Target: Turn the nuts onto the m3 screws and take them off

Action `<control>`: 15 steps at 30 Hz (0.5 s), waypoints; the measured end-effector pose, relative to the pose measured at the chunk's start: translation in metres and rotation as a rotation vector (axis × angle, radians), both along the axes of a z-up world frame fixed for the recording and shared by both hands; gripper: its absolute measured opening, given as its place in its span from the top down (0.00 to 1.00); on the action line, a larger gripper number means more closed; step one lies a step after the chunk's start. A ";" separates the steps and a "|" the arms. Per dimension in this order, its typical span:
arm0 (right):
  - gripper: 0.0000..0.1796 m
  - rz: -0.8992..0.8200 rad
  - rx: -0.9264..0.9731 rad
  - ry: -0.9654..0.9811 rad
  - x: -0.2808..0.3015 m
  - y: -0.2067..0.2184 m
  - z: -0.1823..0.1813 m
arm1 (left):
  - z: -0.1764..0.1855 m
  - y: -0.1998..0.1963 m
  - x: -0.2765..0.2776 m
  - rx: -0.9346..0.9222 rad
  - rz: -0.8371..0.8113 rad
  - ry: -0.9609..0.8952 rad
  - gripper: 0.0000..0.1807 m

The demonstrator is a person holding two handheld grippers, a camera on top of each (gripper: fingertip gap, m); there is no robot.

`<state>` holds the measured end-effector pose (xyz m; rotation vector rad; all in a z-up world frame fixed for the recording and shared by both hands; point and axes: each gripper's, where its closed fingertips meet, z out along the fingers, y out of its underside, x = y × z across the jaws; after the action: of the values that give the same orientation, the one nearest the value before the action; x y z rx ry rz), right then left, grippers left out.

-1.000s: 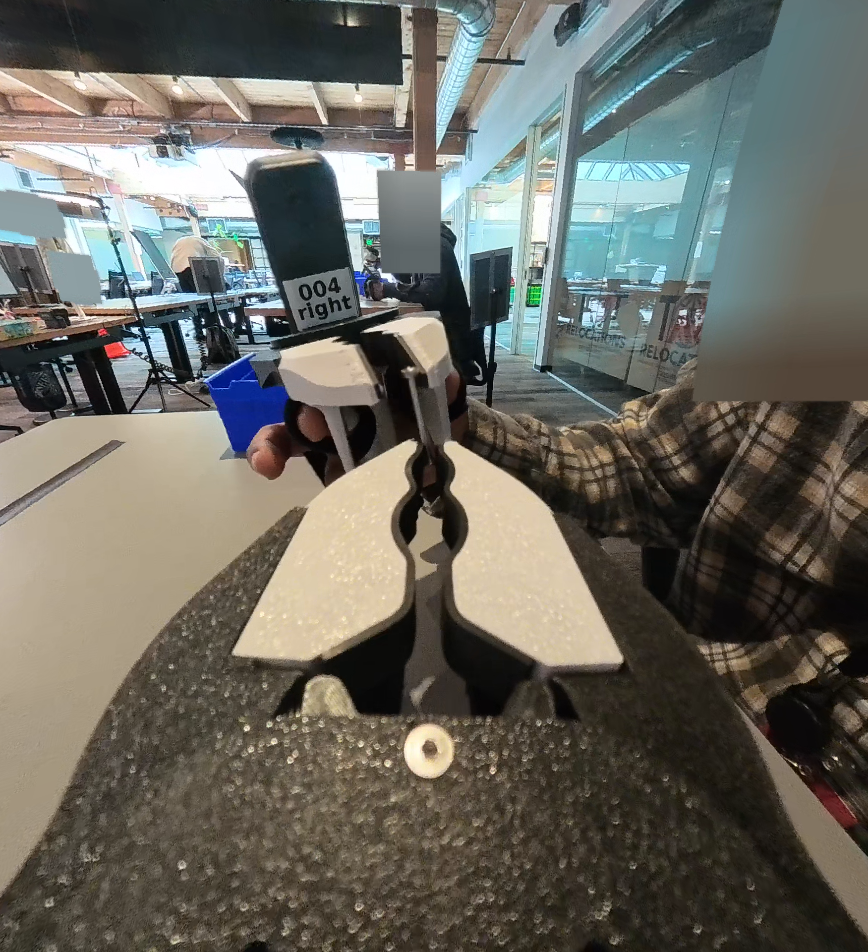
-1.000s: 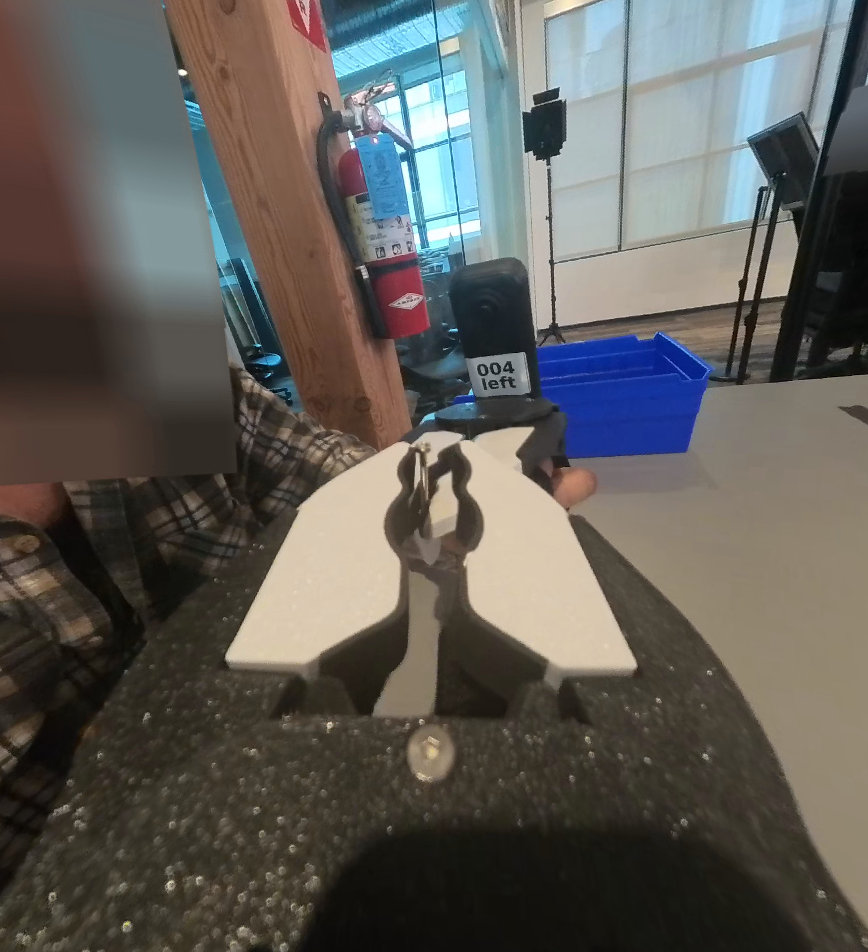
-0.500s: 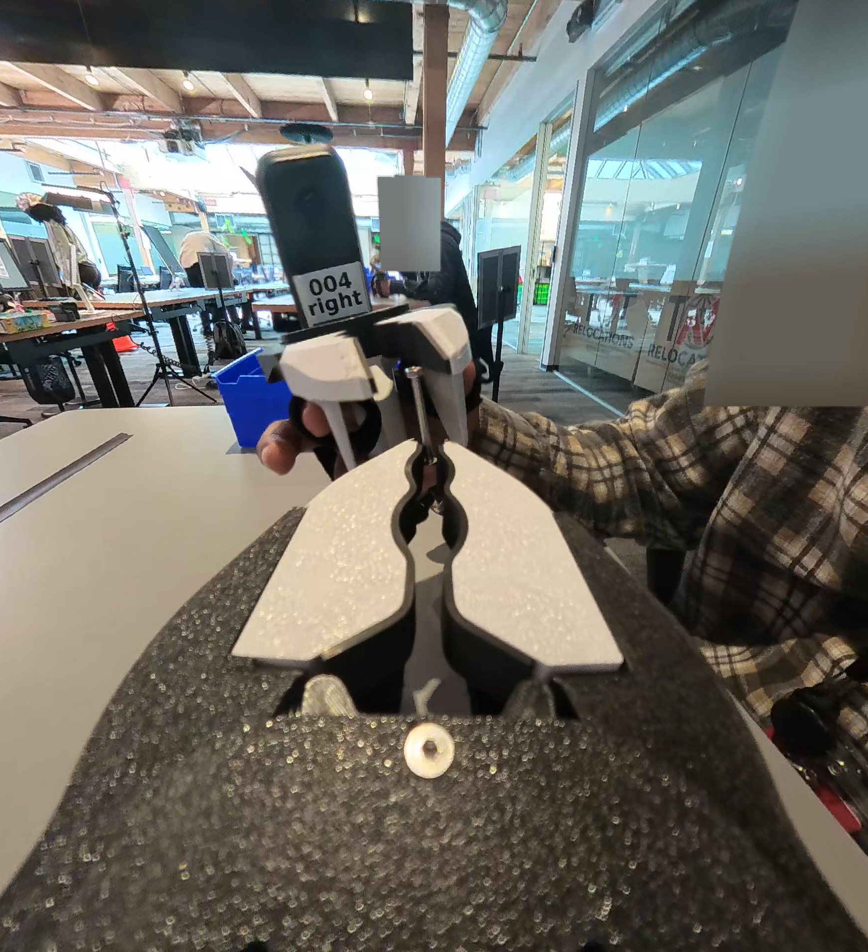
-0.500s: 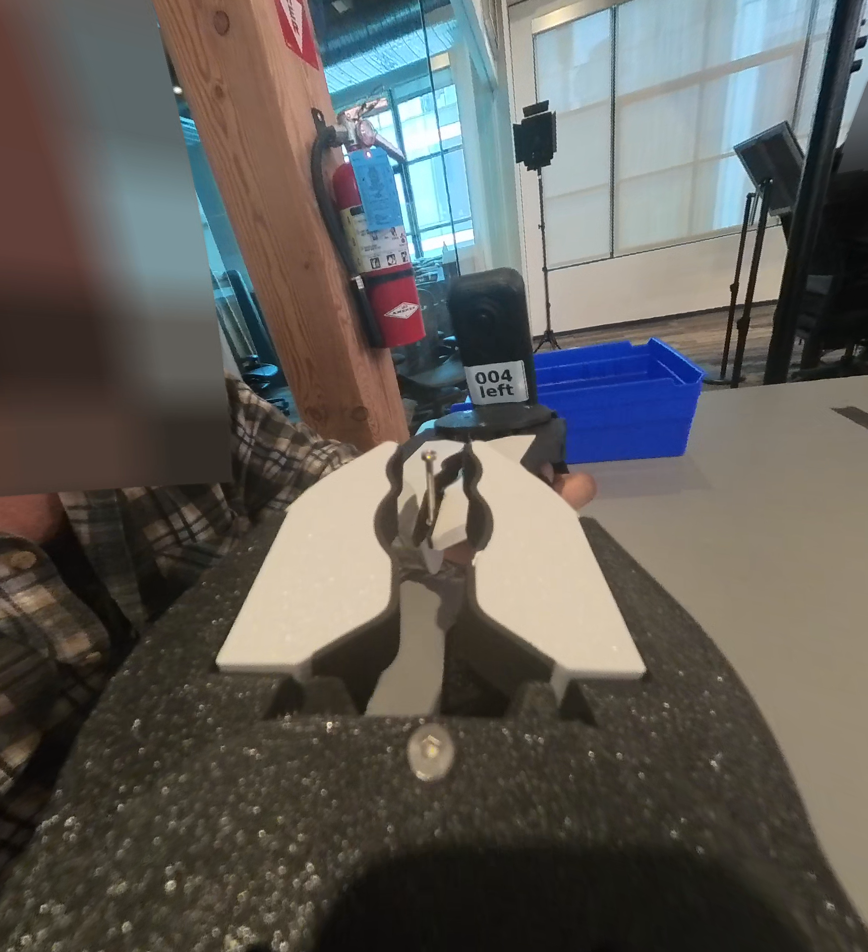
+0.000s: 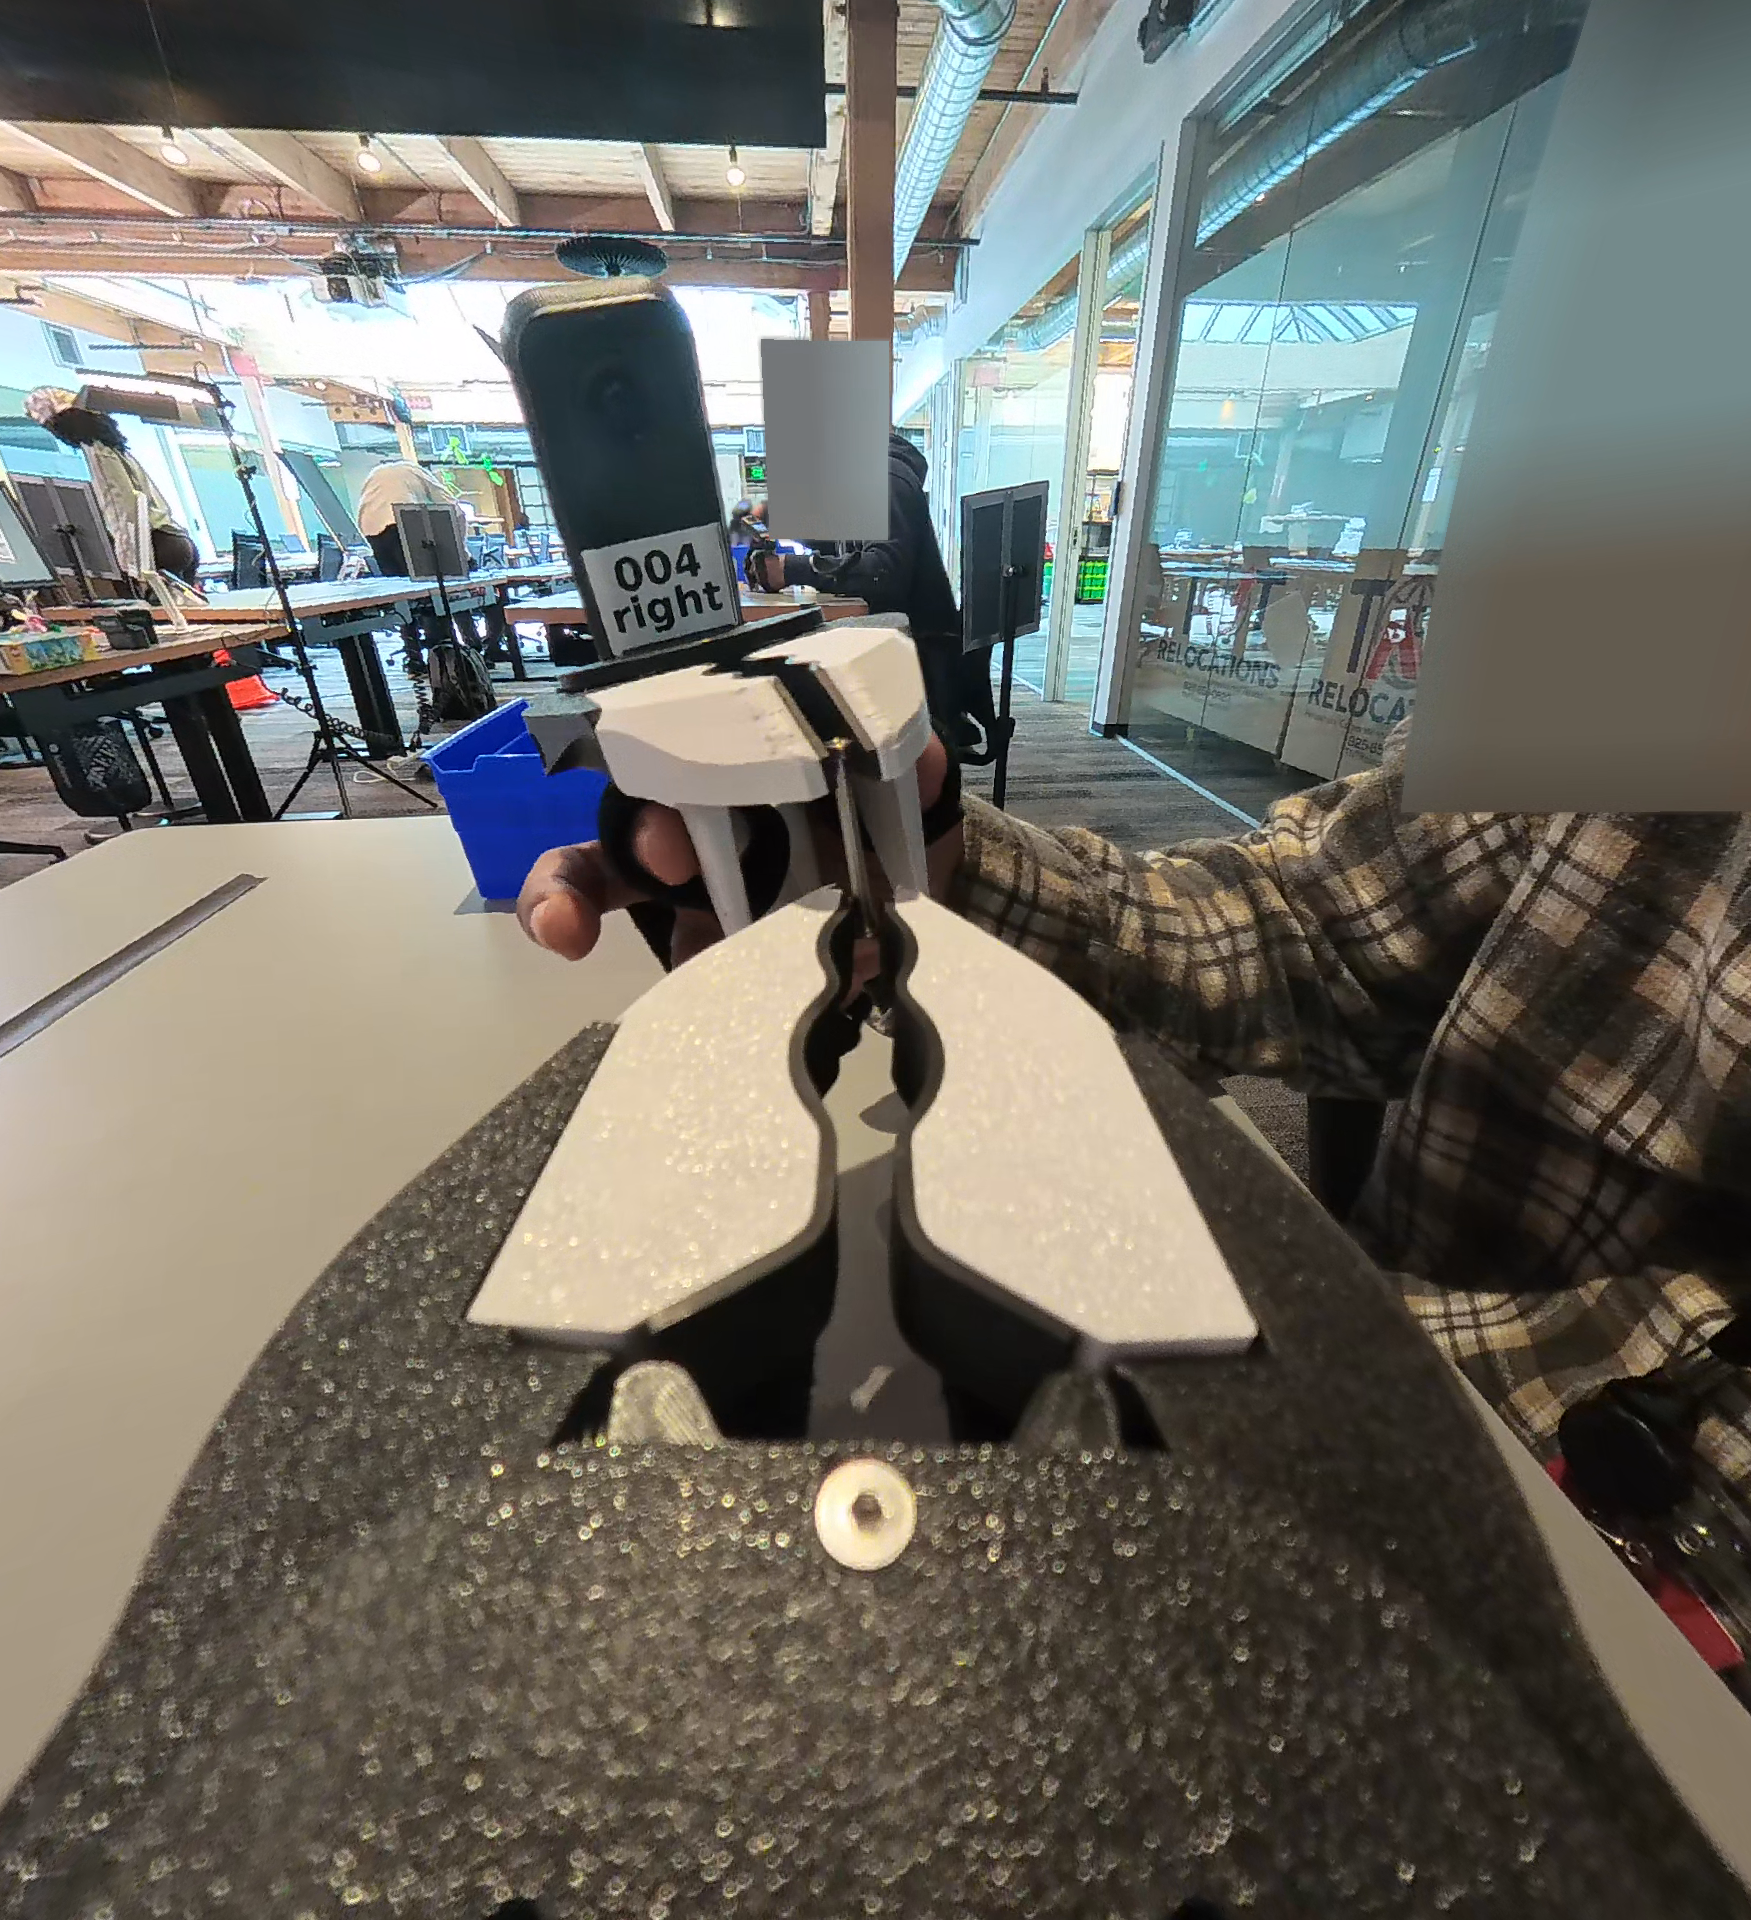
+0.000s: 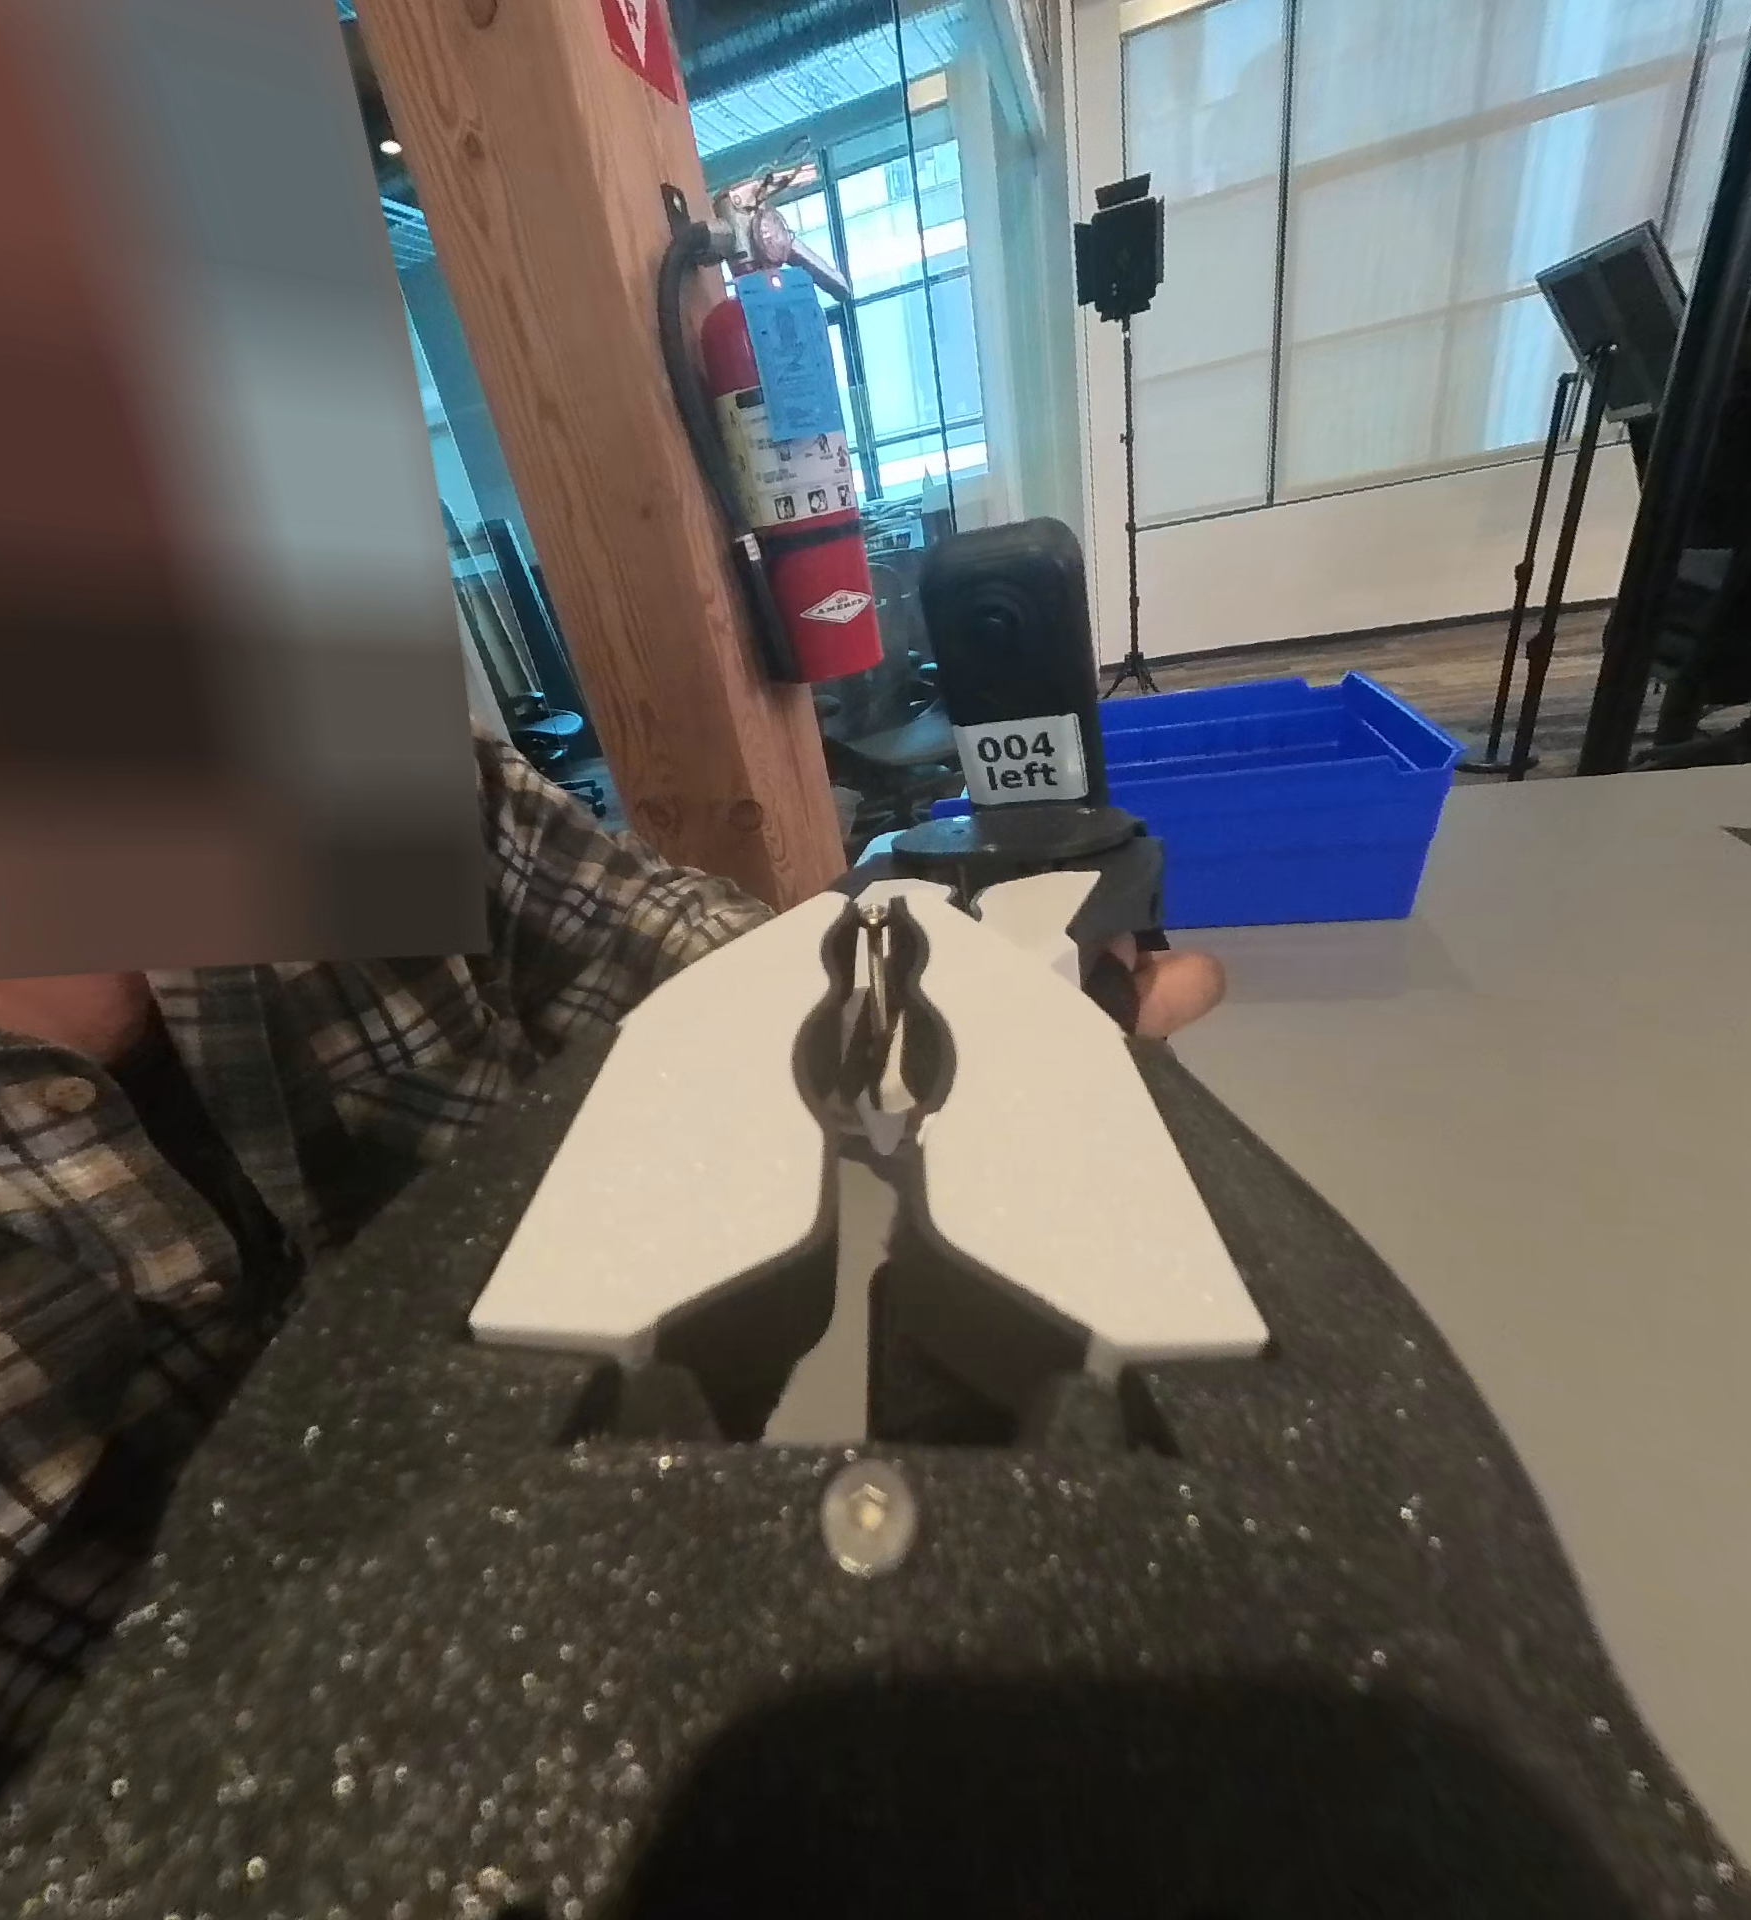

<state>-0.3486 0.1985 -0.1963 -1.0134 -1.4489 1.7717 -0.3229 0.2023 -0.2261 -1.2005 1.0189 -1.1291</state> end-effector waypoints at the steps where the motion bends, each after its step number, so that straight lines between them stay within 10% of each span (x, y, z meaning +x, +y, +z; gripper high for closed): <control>1: 0.97 0.000 0.003 0.000 0.000 0.000 0.000 | 0.000 0.000 0.000 0.000 -0.002 0.000 0.98; 15: 0.96 0.016 0.002 0.010 0.004 0.000 0.001 | 0.003 -0.004 0.000 0.009 -0.022 -0.017 0.98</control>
<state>-0.3448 0.1987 -0.1949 -0.9930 -1.4566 1.7842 -0.3232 0.1984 -0.2226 -1.1736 1.0253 -1.1489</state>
